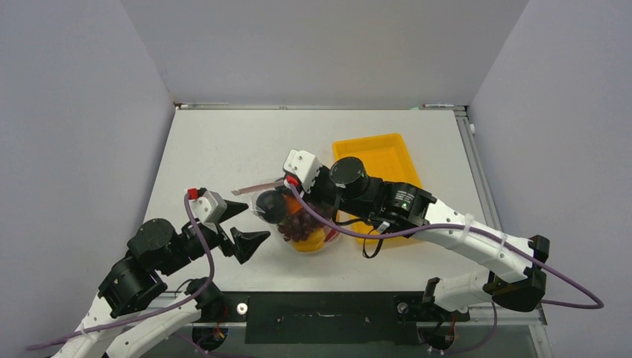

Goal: Place the food in the zip-top bag and seal the zipper
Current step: Place the zipper food storage bag at the center of the board.

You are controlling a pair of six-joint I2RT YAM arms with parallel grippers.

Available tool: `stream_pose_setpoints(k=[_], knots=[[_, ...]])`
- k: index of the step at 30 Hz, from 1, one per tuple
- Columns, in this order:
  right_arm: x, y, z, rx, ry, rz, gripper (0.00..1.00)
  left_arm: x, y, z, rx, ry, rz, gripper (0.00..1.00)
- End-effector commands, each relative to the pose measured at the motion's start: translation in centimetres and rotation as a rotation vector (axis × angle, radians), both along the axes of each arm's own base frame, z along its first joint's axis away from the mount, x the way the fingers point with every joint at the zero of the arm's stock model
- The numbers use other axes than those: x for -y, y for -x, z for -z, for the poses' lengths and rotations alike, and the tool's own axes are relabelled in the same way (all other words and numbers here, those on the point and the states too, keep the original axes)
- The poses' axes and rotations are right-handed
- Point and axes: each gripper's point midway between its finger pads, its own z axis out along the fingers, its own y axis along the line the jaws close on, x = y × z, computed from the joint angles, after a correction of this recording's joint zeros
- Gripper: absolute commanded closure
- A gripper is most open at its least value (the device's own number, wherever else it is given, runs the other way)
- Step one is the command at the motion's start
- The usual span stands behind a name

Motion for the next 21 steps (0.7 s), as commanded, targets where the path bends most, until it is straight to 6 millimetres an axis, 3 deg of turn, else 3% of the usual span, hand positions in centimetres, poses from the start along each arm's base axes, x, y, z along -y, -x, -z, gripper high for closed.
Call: stream_pose_setpoints(k=[1,10,14,18,21], knots=[[-1.1,-3.7,-8.5,0.171,-0.197,0.081,0.95,0.6,0.4,-3.0,0.078,0.142,0.028,0.12],[-2.9,-10.5,-11.0,0.259,-0.245,0.091,0.95,2.0,0.1,-0.3,0.025,0.169,0.054,0.1],[-3.6,-13.3,-10.8,0.309,-0.266,0.068,0.95,2.3,-0.2,1.2,-0.018,0.139,0.058,0.09],[-4.2,-14.9,-9.6,0.391,-0.295,-0.004,0.95,2.2,-0.4,1.7,-0.027,0.127,0.044,0.09],[-5.1,-15.2,-5.6,0.322,-0.251,-0.062,0.95,2.0,-0.5,1.8,-0.026,0.123,0.032,0.09]])
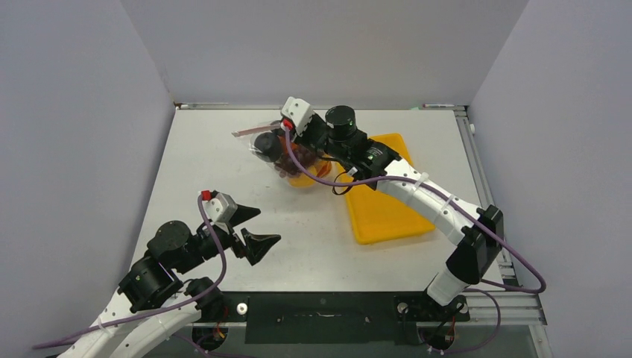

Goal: Place the food in the zip-top bag and seal the zipper
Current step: Place the zipper food storage bag at the center of the board, then reset both arms

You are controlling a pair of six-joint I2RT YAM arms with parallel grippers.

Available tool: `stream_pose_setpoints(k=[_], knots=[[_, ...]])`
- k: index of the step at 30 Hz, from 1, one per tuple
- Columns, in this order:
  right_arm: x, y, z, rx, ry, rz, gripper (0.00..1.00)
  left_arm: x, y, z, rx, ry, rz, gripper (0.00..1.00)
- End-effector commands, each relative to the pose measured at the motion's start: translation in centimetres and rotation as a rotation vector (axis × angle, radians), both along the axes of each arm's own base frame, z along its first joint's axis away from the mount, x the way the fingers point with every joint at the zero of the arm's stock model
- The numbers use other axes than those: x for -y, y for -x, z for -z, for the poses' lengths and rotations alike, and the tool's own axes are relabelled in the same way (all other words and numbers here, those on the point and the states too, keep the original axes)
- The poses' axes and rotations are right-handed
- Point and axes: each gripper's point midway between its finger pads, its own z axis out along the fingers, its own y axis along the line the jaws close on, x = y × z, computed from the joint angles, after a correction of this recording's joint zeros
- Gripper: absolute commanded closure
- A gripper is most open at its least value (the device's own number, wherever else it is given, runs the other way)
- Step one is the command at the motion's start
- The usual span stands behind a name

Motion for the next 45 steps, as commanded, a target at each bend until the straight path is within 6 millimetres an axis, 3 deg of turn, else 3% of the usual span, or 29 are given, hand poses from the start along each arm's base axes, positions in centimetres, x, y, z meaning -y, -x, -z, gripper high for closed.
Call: stream_pose_setpoints(k=[1,7,10,14,16,19,20,24,35,38,42,43,45], knots=[[-2.2,0.9,-2.6,0.118,-0.119,-0.155,0.95,0.0,-0.2,-1.5,0.033,0.041,-0.008,0.09],[-2.0,4.6,4.9,-0.013,-0.1,-0.213,0.95,0.1,-0.4,-1.1,0.024,0.026,-0.007,0.09],[-1.5,6.2,7.6,-0.054,-0.053,-0.202,0.95,0.2,-0.5,-0.8,0.017,0.018,-0.004,0.09],[-0.8,7.8,9.6,-0.117,-0.003,-0.18,0.89,0.4,-0.8,-0.6,0.008,0.01,-0.003,0.09],[-0.3,8.3,9.9,-0.135,-0.003,-0.17,0.82,0.4,-0.9,-0.5,0.002,0.009,-0.004,0.09],[0.3,9.0,9.9,-0.148,-0.016,-0.166,0.56,0.4,-1.1,-0.4,-0.006,0.011,-0.008,0.08],[0.5,9.2,9.8,-0.151,-0.025,-0.163,0.5,0.4,-1.2,-0.4,-0.01,0.01,-0.009,0.02],[1.6,9.6,8.7,-0.157,-0.065,-0.127,0.34,0.2,-1.5,-0.2,-0.02,0.011,-0.024,0.04],[6.2,11.1,6.3,-0.195,-0.186,-0.02,0.14,-0.2,-2.9,0.3,-0.082,0.022,-0.105,0.04],[7.7,11.3,6.8,-0.226,-0.175,0.022,0.12,-0.4,-3.3,0.4,-0.096,0.019,-0.123,0.04],[9.6,11.8,7.2,-0.241,-0.189,0.075,0.01,-1.3,-4.2,0.2,-0.105,0.037,-0.191,0.04],[10.2,11.9,7.4,-0.244,-0.197,0.099,0.08,-1.6,-4.4,0.2,-0.109,0.042,-0.212,0.04],[11.3,12.0,7.3,-0.243,-0.219,0.139,0.1,-2.0,-4.5,0.1,-0.111,0.041,-0.227,0.04]])
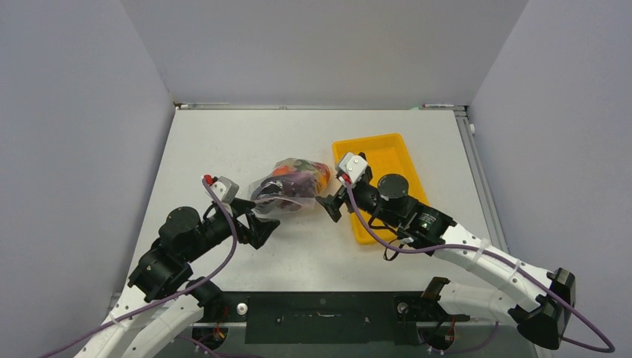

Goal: Place the food in the zip-top bag and seal the zipper
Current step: Reset both arms

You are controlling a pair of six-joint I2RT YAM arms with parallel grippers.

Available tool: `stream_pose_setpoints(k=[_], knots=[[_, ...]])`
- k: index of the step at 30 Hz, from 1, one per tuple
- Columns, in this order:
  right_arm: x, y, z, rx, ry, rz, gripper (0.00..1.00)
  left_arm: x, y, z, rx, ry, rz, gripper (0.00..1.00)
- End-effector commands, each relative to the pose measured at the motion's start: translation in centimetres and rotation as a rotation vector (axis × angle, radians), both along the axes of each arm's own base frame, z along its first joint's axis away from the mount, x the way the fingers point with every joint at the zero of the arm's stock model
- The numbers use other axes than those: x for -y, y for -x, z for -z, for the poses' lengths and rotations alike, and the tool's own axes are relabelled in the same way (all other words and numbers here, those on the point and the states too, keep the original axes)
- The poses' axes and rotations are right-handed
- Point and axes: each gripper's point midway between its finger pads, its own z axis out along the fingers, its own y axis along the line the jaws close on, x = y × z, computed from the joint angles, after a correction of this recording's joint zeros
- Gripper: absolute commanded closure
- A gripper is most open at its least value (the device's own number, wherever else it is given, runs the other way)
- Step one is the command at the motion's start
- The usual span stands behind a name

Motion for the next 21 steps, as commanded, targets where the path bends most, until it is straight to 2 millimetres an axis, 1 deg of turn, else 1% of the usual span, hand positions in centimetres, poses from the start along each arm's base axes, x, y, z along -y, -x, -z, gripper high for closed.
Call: stream_pose_setpoints(k=[1,7,12,15,21], knots=[[3.1,-0.1,0.0,-0.031,-0.049,0.141,0.1,-1.0,-0.7,-2.0,0.031,0.042,-0.069,0.04],[7.4,-0.3,0.1,-0.09,-0.136,0.358,0.1,-1.6,-1.4,-1.8,0.023,0.028,-0.116,0.04],[10.6,-0.3,0.8,-0.135,-0.182,0.516,0.1,-1.8,-1.8,-1.6,0.016,0.013,-0.132,0.04],[11.6,0.2,1.4,-0.164,-0.204,0.55,0.1,-2.0,-1.9,-1.7,0.029,0.008,-0.136,0.04],[12.8,0.9,1.6,-0.182,-0.193,0.576,0.1,-2.7,-1.8,-2.2,0.064,0.008,-0.158,0.04]])
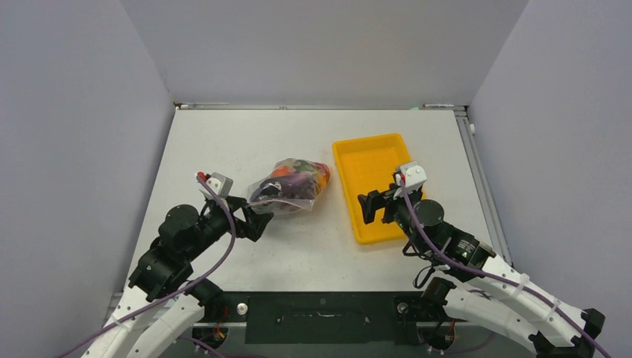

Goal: Place the food in the zip-top bag and seal the zipper
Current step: Reset both arms

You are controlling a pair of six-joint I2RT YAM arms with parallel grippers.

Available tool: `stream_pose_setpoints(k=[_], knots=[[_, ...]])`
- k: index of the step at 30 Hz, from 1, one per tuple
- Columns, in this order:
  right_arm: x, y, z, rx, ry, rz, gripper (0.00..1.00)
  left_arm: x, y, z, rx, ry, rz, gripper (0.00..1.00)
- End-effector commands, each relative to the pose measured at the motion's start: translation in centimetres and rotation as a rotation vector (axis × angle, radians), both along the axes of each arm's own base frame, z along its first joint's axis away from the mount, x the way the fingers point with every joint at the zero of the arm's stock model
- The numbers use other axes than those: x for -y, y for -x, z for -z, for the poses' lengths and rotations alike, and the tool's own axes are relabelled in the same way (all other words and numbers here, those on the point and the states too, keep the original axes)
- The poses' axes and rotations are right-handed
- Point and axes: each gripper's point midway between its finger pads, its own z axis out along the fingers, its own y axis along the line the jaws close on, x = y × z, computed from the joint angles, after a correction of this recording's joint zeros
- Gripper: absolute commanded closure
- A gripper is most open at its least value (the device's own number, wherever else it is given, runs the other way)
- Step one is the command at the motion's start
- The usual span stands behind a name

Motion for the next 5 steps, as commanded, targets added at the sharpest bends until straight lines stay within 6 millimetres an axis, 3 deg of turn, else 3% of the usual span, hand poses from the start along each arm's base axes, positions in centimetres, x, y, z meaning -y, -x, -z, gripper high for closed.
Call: stream_pose_setpoints(k=[1,5], knots=[[1.87,0.04,0.21,-0.02,-0.01,0.083,0.1,-0.75,0.09,-2.8,0.087,0.018,-0.013,0.04],[2.24,0.19,0.47,-0.024,-0.014,0.095,0.1,-1.01,-0.13,-2.56,0.069,0.015,-0.036,0.04]])
